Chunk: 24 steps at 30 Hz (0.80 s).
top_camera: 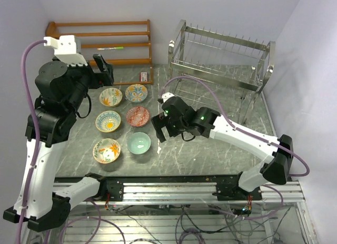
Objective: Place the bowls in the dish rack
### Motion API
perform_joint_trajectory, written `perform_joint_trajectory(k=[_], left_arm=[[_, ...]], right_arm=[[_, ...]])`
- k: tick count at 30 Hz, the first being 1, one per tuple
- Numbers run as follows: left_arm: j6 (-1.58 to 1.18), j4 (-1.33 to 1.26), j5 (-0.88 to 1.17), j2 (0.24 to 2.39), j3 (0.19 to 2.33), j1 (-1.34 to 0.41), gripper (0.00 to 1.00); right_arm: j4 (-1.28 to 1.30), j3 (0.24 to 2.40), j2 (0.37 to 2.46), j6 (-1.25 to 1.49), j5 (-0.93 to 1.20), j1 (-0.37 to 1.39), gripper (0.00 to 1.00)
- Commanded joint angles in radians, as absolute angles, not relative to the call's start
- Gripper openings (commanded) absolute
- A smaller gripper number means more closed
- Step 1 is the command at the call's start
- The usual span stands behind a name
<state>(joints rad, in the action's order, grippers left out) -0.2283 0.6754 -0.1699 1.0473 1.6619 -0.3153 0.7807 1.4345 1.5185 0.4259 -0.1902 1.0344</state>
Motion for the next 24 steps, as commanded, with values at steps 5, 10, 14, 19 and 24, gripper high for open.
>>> perform_joint_trajectory(k=[5, 10, 14, 19, 24], left_arm=[[-0.242, 0.754, -0.211, 1.002, 1.735, -0.305, 0.99], [-0.263, 0.809, -0.224, 0.969, 1.755, -0.305, 0.99], [-0.279, 0.844, -0.253, 0.937, 1.749, -0.305, 0.99], [-0.290, 0.888, -0.261, 0.927, 1.763, -0.305, 0.98], [-0.291, 0.904, -0.271, 0.931, 1.779, -0.305, 0.98]], right_arm=[[0.681, 1.441, 1.584, 0.389, -0.083, 1.074, 0.99], [0.669, 1.517, 1.705, 0.330, -0.074, 1.144, 0.91], [0.652, 1.577, 1.810, 0.281, -0.008, 1.172, 0.73], [0.646, 1.658, 1.907, 0.220, -0.004, 1.201, 0.69], [0.648, 1.721, 1.994, 0.169, 0.033, 1.212, 0.65]])
